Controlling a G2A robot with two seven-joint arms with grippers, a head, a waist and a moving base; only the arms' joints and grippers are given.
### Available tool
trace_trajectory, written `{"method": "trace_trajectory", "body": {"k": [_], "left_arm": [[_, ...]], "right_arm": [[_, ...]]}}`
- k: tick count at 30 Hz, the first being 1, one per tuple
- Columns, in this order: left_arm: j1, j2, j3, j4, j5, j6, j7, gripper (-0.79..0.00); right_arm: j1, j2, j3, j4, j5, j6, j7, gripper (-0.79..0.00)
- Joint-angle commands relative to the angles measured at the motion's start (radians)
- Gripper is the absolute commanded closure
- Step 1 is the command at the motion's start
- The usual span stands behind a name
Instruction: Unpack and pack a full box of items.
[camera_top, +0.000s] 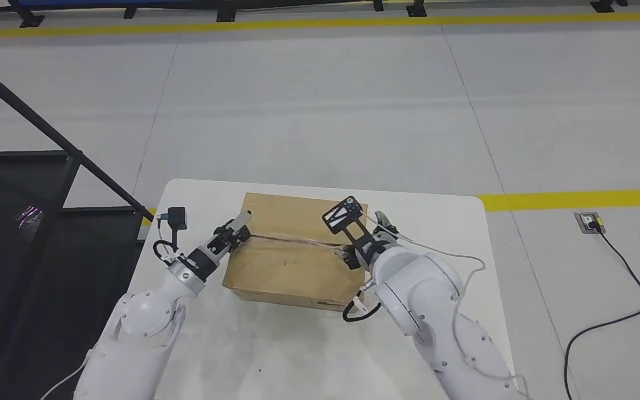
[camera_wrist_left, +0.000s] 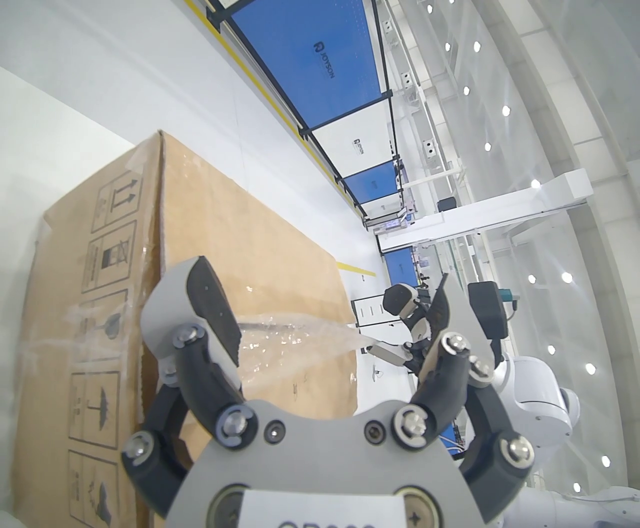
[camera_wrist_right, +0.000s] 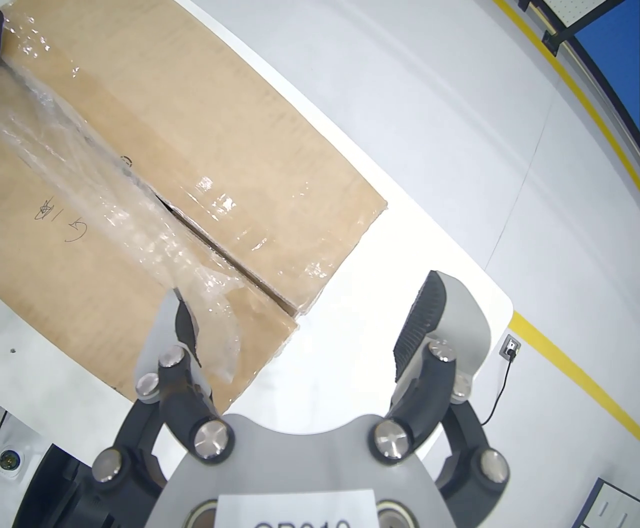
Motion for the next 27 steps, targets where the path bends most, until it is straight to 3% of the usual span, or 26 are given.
{"method": "trace_trajectory", "body": {"k": [1,11,27], "left_arm": [[0.001,0.000,0.000,0.000,0.002,0.000,0.001,-0.785],[-0.002,-0.003,0.008,0.011,0.002,0.005,0.005,-0.785],[0.052,0.005,-0.058,-0.094,-0.068,0.000,-0.015,-0.785]], "right_arm": [[0.000,-0.001,-0.001,0.004,-0.008,0.000,-0.001,-0.785],[0.013,-0.013,-0.023,0.043,-0.050,0.029,-0.007,-0.785],[0.019,-0.027,-0.026,0.059,-0.063,0.023,-0.013,-0.785]]}}
